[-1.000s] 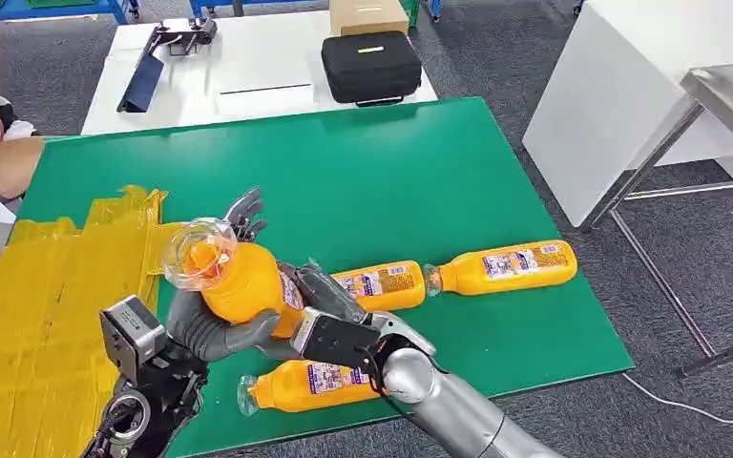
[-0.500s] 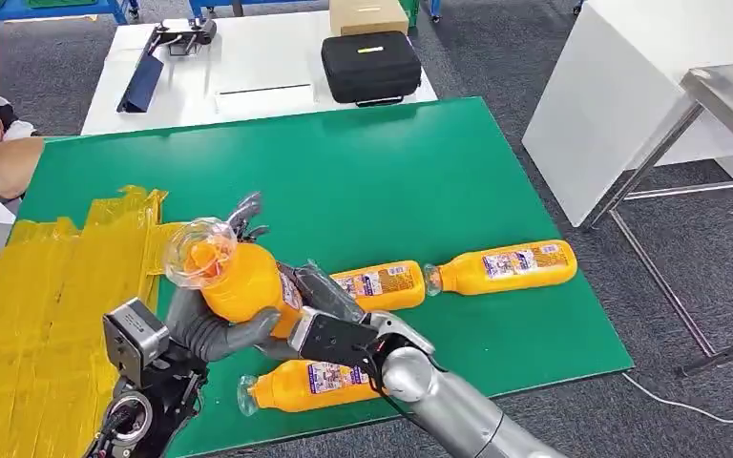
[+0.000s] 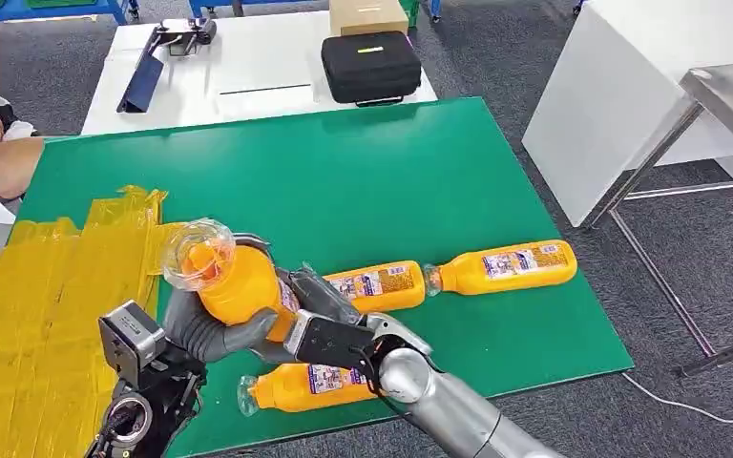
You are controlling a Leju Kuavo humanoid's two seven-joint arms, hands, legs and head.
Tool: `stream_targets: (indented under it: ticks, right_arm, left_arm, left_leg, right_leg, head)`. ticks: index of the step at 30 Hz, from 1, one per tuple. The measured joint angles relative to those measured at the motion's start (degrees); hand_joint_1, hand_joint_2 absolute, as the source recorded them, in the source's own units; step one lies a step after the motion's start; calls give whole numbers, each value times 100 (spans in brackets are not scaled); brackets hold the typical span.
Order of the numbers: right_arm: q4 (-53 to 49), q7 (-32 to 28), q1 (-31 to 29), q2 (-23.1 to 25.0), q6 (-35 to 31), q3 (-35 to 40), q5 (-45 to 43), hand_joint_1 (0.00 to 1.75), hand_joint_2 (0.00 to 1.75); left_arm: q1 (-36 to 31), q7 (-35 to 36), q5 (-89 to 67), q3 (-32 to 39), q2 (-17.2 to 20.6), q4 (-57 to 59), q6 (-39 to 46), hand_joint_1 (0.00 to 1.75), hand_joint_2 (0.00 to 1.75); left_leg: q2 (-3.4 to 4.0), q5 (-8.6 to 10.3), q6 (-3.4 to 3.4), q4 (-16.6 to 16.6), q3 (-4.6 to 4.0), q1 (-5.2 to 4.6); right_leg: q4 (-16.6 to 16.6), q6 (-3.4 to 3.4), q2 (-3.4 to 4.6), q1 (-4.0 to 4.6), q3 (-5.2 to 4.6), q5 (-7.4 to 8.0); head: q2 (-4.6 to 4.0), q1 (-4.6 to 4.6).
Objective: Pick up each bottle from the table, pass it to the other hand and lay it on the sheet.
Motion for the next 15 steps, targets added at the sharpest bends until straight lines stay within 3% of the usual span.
stream_targets:
  ticks: [4, 5, 6, 15]
  right_arm:
    - [0, 2, 34, 0, -196, -13, -78, 175, 175]
    - [-2, 2, 47, 0, -254, -26, -103, 110, 175]
    - [-2, 2, 64, 0, -306, -35, -131, 2, 175]
    - [-377, -11, 363, -130, -798, -604, -352, 0, 175]
  left_arm:
    - [14, -31, 33, 11, -9, -28, 0, 175, 175]
    - [15, -31, 48, 13, -11, -46, 7, 175, 175]
    - [14, -31, 59, 22, -11, -61, 41, 175, 175]
    - [204, -70, -245, 575, -52, -412, 496, 175, 175]
  left_leg:
    - [0, 0, 0, 0, 0, 0]
    - [0, 0, 0, 0, 0, 0]
    - [0, 0, 0, 0, 0, 0]
    - [0, 0, 0, 0, -1, 0]
  right_leg:
    - [0, 0, 0, 0, -1, 0]
    - [0, 0, 0, 0, -1, 0]
    - [0, 0, 0, 0, -1, 0]
    - [0, 0, 0, 0, -1, 0]
  head:
    - [0, -2]
    - [0, 0]
    - [0, 0]
    - [0, 2]
